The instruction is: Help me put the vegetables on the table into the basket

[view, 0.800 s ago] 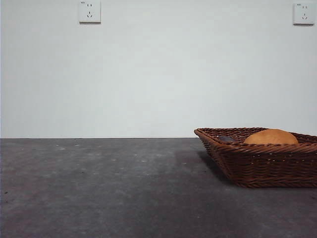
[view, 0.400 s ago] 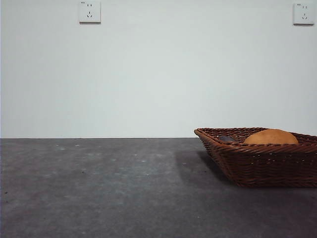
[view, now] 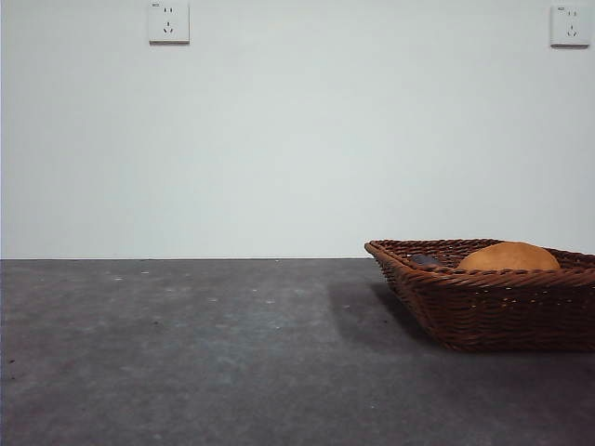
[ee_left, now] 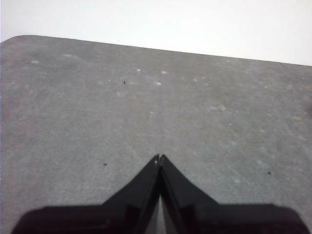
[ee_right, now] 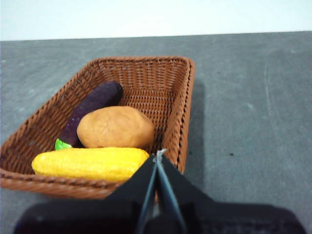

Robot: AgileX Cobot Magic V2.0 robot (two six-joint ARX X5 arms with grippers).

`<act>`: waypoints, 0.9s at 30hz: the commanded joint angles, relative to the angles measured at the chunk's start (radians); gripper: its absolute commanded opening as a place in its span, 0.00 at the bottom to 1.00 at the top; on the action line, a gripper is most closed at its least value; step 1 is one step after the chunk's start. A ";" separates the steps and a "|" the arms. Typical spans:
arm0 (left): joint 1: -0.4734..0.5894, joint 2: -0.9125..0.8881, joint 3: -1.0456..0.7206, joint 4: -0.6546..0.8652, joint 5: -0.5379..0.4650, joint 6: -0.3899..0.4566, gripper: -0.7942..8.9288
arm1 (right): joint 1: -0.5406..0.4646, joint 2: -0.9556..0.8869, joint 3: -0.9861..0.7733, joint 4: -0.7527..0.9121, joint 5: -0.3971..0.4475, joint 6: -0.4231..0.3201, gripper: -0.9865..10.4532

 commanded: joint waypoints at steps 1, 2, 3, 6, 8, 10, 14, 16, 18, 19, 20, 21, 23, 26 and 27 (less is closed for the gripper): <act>-0.001 0.005 -0.011 0.007 -0.001 -0.005 0.08 | 0.007 -0.001 -0.011 0.007 0.006 0.010 0.09; -0.001 0.006 -0.011 0.007 -0.001 -0.005 0.08 | 0.007 -0.001 -0.011 0.007 0.006 0.011 0.09; -0.001 0.009 -0.011 0.007 -0.001 -0.005 0.08 | 0.007 -0.001 -0.011 0.007 0.006 0.014 0.09; -0.001 0.014 -0.011 0.007 -0.001 -0.005 0.08 | 0.007 -0.001 -0.011 0.007 0.008 0.012 0.09; -0.001 0.016 -0.011 0.007 -0.001 -0.005 0.08 | 0.007 -0.001 -0.011 0.006 0.008 0.012 0.09; -0.001 0.017 -0.011 0.007 -0.001 -0.005 0.08 | 0.007 -0.001 -0.011 0.006 0.008 0.012 0.09; -0.001 0.021 -0.011 0.007 -0.001 -0.005 0.08 | 0.006 0.000 -0.010 0.005 0.008 0.012 0.09; -0.001 0.021 -0.011 0.007 -0.001 -0.005 0.08 | 0.006 0.000 -0.010 0.005 0.008 0.012 0.09; -0.001 0.022 -0.011 0.007 -0.001 -0.005 0.08 | 0.006 0.000 -0.010 0.005 0.008 0.012 0.09; -0.001 0.022 -0.011 0.007 -0.001 -0.005 0.08 | 0.006 0.000 -0.010 0.005 0.008 0.012 0.09; -0.001 0.022 -0.011 0.007 -0.001 -0.005 0.08 | 0.006 0.000 -0.010 0.005 0.008 0.012 0.09; -0.001 0.022 -0.011 0.007 -0.001 -0.005 0.08 | 0.006 0.000 -0.010 0.005 0.008 0.012 0.09; -0.001 0.022 -0.011 0.007 -0.001 -0.005 0.08 | 0.006 0.000 -0.010 0.005 0.008 0.012 0.09; -0.001 0.022 -0.011 0.007 -0.001 -0.005 0.08 | 0.006 0.000 -0.010 0.005 0.008 0.012 0.09; -0.001 0.022 -0.011 0.007 -0.001 -0.005 0.08 | 0.006 0.000 -0.010 0.005 0.008 0.012 0.09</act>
